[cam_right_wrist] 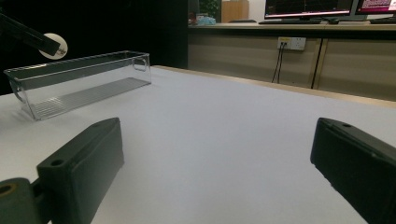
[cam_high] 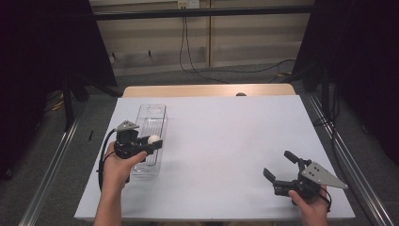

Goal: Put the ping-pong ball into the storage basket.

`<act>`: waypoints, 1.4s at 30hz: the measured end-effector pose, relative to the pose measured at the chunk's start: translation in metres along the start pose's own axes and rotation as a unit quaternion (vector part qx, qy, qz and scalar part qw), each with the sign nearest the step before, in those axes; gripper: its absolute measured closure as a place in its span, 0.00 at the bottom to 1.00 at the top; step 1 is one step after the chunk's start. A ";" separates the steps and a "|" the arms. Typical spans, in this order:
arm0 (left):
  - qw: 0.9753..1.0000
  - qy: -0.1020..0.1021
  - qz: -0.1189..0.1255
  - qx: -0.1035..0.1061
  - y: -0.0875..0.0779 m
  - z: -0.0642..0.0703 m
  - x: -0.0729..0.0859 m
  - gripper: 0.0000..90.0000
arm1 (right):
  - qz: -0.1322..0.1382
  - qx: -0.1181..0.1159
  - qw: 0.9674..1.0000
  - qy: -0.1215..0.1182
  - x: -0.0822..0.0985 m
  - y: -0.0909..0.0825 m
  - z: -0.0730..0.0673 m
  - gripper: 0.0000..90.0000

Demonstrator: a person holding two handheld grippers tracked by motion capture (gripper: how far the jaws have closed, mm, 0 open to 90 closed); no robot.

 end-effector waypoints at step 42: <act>0.996 0.010 0.028 -0.084 -0.011 -0.036 0.007 0.39 | 0.001 0.001 1.000 0.004 0.000 0.003 -0.001 0.02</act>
Point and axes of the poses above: each handheld gripper's, and its own axes: y roughly forward along the jaws, x roughly out of its underside, z roughly to its right, the point moved 9 cm from there along y, roughly forward along the jaws, and after that the axes turned 15 degrees about z, right-handed, at the moved point
